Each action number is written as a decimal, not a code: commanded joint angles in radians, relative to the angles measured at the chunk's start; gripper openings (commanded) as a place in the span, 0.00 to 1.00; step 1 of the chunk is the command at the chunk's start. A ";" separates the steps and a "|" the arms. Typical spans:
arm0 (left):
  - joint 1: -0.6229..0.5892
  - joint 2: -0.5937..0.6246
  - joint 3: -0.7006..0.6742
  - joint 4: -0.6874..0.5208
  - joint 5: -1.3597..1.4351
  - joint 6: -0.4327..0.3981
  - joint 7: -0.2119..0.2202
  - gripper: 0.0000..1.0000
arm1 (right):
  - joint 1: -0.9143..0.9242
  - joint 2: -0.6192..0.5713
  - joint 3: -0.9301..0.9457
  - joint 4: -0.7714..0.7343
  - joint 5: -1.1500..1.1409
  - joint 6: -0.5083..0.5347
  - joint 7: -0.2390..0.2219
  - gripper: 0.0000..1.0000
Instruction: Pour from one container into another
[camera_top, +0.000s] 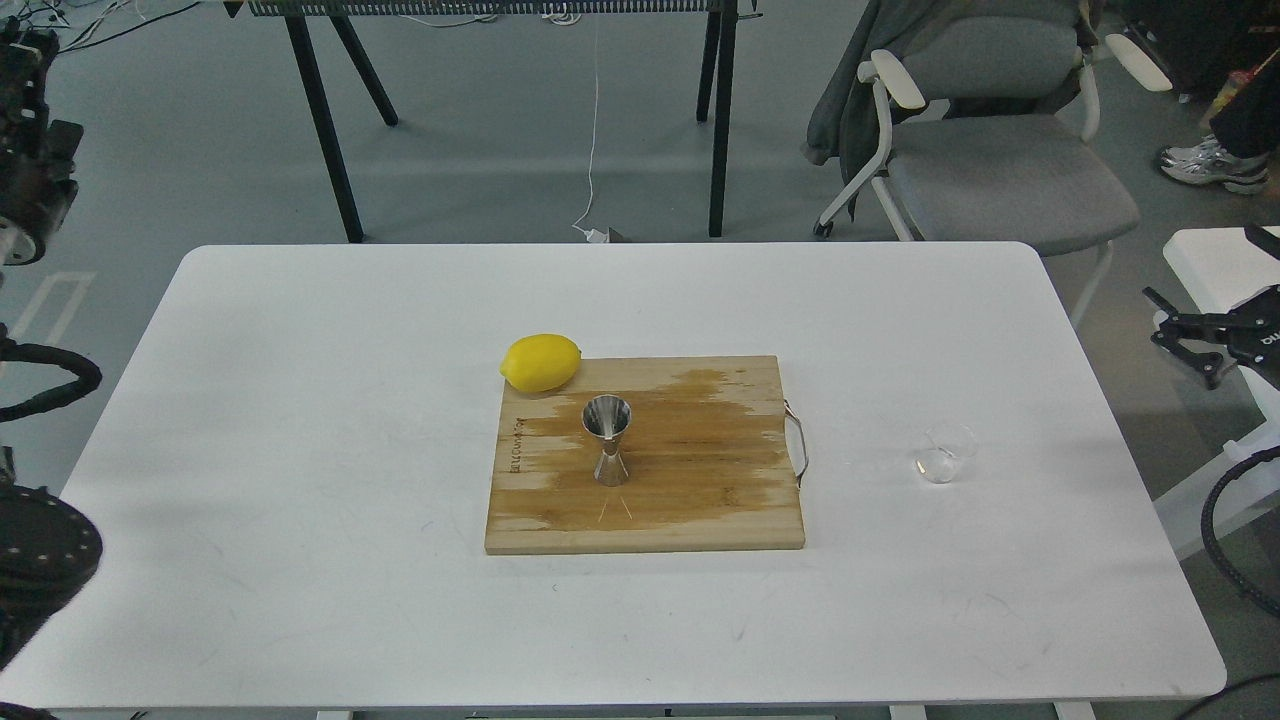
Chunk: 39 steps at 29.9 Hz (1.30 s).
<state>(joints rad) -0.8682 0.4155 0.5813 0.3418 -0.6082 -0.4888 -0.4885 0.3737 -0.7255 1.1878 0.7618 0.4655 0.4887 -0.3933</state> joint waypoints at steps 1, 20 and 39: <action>-0.044 0.153 -0.003 -0.239 0.015 0.000 0.000 1.00 | -0.002 0.000 -0.002 0.004 0.021 0.000 -0.013 0.99; -0.054 0.205 -0.090 -0.055 0.013 0.000 0.000 1.00 | -0.119 -0.002 0.006 0.119 0.186 0.000 -0.013 0.99; -0.058 0.315 -0.097 -0.058 0.036 0.000 0.000 1.00 | -0.133 -0.025 0.009 0.096 0.176 0.000 -0.010 0.99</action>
<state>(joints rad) -0.9243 0.7204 0.4877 0.2855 -0.5683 -0.4888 -0.4886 0.2416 -0.7475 1.1966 0.8670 0.6413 0.4887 -0.4039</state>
